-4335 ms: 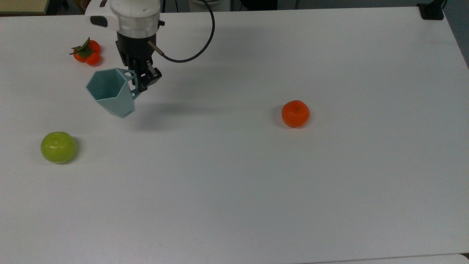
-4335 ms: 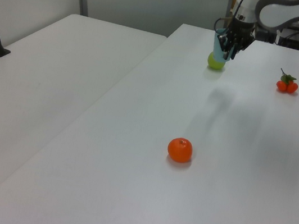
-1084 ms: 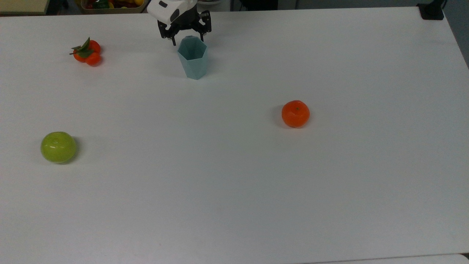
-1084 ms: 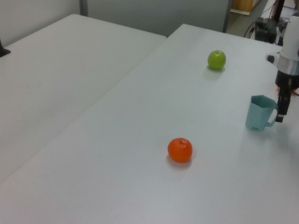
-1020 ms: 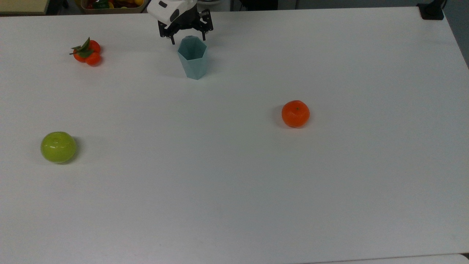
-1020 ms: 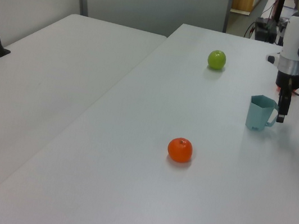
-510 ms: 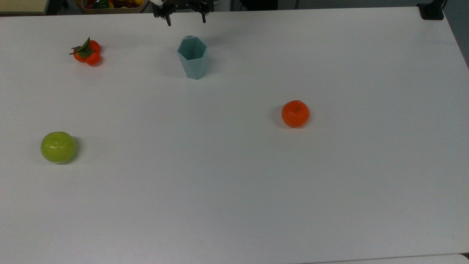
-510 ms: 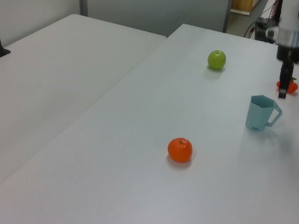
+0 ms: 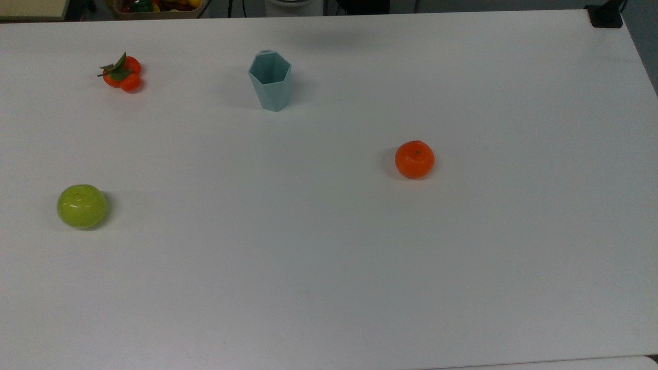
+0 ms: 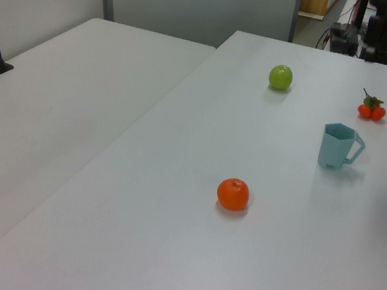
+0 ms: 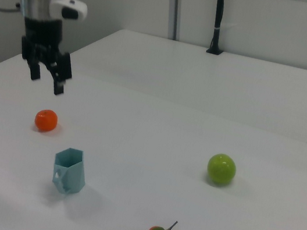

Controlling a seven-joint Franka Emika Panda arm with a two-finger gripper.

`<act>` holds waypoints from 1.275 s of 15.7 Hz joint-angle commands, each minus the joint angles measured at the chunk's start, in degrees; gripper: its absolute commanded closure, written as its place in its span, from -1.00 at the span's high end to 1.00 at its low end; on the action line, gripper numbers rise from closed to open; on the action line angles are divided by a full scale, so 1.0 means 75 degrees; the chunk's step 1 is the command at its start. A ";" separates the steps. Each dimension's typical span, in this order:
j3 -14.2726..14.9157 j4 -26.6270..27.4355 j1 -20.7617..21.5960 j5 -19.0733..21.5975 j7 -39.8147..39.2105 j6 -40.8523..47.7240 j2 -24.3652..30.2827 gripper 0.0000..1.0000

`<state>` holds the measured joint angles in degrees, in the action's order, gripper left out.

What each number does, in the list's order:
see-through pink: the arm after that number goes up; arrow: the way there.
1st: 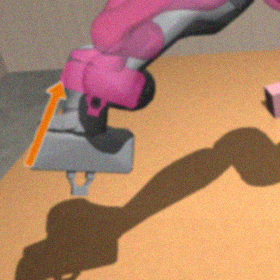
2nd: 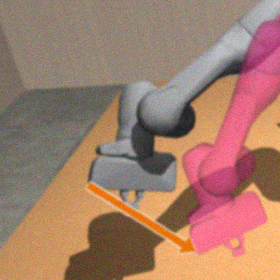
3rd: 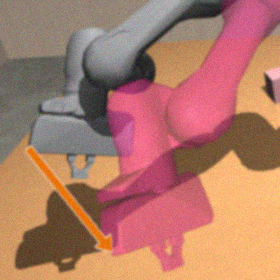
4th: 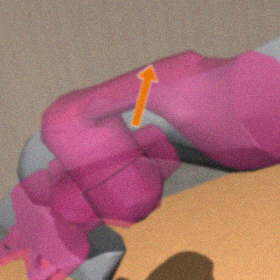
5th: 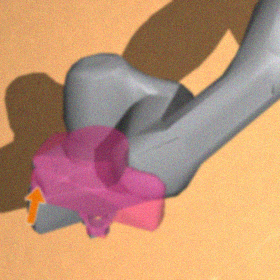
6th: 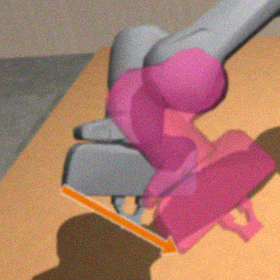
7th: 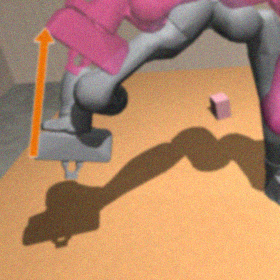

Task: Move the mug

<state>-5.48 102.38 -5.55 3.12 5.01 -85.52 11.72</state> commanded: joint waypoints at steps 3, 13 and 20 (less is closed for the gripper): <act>0.0145 -0.1439 0.0153 0.0264 0.0435 0.0762 -0.0649 1.00; 0.1399 -0.1439 0.1244 0.0147 -0.0656 -0.1274 -0.1129 1.00; 0.1387 -0.1381 0.1244 0.0147 -0.1334 -0.1582 -0.1165 1.00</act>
<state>3.82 92.77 2.54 4.12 -1.17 -96.54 3.24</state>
